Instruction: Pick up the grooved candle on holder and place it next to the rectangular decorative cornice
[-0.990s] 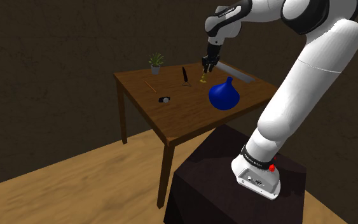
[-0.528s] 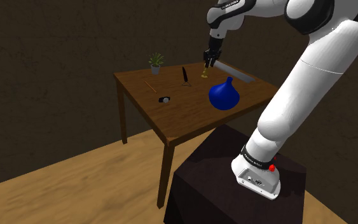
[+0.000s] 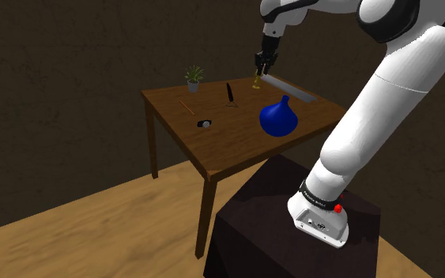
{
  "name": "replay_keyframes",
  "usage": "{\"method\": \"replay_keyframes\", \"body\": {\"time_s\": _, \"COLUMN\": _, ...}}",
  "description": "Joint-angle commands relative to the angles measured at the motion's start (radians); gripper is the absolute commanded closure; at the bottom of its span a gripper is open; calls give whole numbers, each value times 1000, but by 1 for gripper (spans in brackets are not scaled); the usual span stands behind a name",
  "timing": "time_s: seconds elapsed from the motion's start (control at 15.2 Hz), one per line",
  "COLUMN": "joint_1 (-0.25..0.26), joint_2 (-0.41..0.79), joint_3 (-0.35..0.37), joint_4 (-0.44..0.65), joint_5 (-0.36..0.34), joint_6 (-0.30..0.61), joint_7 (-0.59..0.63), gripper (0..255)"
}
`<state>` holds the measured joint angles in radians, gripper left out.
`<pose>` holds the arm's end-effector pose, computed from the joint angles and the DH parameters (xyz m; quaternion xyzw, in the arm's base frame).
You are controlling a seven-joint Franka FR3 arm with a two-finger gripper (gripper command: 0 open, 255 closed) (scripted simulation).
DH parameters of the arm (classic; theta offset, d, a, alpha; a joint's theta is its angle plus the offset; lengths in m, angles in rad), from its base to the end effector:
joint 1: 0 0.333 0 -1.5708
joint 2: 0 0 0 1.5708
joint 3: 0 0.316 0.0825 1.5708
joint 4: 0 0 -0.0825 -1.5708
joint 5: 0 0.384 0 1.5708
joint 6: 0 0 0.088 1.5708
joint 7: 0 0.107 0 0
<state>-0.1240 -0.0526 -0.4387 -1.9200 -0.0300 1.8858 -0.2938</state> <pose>0.4603 -0.2973 0.5114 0.9916 -0.1293 0.0049 0.0056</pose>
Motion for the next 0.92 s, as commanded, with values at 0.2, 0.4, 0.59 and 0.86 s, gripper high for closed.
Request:
{"method": "replay_keyframes", "body": {"time_s": 0.2, "joint_1": 2, "joint_2": -7, "joint_3": 3, "joint_4": 62, "joint_5": -2, "joint_6": -69, "joint_7": 3, "gripper": 255}}
{"method": "replay_keyframes", "body": {"time_s": 0.4, "joint_1": 2, "joint_2": -8, "joint_3": 3, "joint_4": 90, "joint_5": -2, "joint_6": -97, "joint_7": 3, "gripper": 255}}
{"method": "replay_keyframes", "body": {"time_s": 0.59, "joint_1": -33, "joint_2": 35, "joint_3": -38, "joint_4": 114, "joint_5": 16, "joint_6": -82, "joint_7": -77, "gripper": 255}}
{"method": "replay_keyframes", "body": {"time_s": 0.86, "joint_1": -85, "joint_2": 109, "joint_3": -88, "joint_4": 164, "joint_5": 55, "joint_6": -67, "joint_7": -187, "gripper": 255}}
